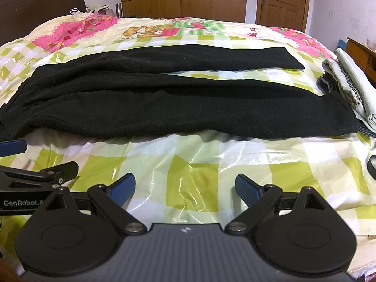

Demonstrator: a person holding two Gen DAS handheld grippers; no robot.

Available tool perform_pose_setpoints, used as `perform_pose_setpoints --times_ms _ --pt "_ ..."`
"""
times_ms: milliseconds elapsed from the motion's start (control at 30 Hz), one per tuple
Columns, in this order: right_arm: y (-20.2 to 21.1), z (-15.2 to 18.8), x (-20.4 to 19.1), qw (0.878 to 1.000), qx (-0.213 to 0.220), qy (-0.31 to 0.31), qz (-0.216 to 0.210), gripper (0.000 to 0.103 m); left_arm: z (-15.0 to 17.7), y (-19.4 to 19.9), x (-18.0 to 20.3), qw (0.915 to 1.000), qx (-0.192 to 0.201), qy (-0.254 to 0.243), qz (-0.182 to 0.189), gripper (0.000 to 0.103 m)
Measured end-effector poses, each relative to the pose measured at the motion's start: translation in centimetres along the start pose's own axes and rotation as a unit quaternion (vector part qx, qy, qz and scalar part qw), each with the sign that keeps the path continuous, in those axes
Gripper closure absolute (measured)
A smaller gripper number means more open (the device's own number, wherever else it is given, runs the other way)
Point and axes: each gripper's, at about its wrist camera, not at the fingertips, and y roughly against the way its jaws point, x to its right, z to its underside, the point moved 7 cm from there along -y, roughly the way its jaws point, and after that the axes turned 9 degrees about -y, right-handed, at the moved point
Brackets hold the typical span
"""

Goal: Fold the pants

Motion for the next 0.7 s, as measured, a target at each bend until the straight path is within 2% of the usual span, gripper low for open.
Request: perform_pose_setpoints --times_ms 700 --pt "-0.15 0.2 -0.08 1.0 -0.002 0.001 0.0 0.012 -0.1 0.08 0.11 1.0 -0.002 -0.004 -0.002 0.0"
